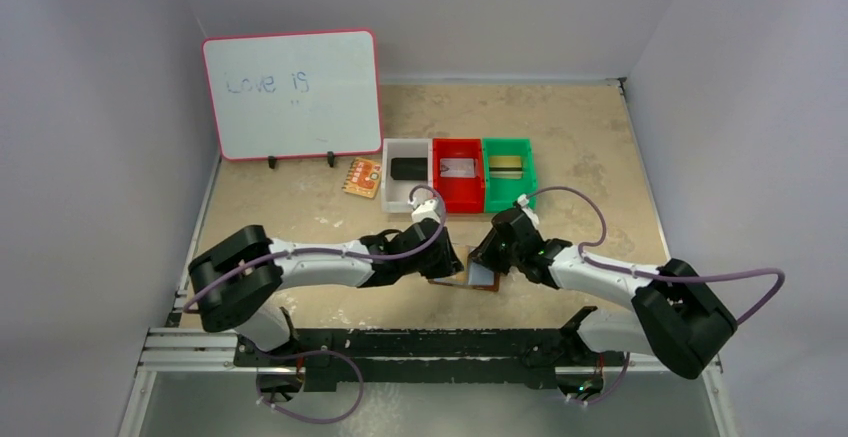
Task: Take the credit cards out of the card holder
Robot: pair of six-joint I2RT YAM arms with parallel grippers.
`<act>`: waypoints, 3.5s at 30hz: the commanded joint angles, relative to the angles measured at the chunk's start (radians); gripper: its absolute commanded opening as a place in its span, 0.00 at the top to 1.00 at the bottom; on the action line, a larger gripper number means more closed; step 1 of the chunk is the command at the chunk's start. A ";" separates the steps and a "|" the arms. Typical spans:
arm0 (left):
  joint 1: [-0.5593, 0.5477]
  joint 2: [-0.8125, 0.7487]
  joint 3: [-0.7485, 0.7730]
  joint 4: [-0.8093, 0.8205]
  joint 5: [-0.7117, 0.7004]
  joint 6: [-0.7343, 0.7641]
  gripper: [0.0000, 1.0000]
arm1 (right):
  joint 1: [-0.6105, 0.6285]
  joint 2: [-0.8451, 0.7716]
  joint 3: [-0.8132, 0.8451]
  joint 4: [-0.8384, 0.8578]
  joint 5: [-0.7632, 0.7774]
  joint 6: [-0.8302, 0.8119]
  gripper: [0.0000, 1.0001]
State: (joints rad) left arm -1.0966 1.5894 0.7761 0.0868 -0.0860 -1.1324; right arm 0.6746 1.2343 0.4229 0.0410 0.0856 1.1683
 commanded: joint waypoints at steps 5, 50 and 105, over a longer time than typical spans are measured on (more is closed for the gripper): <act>-0.004 -0.160 0.007 -0.244 -0.291 0.014 0.79 | -0.003 -0.041 -0.005 0.055 -0.042 -0.075 0.74; -0.004 -0.152 -0.017 -0.247 -0.304 -0.029 0.71 | -0.015 0.122 -0.131 0.506 -0.339 -0.082 0.68; 0.042 0.071 0.076 -0.413 -0.272 0.070 0.90 | -0.043 0.052 -0.145 0.464 -0.291 -0.048 0.92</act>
State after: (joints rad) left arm -1.0561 1.6154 0.8536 -0.2363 -0.3145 -1.0805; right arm 0.6384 1.3163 0.2855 0.5060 -0.2214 1.1080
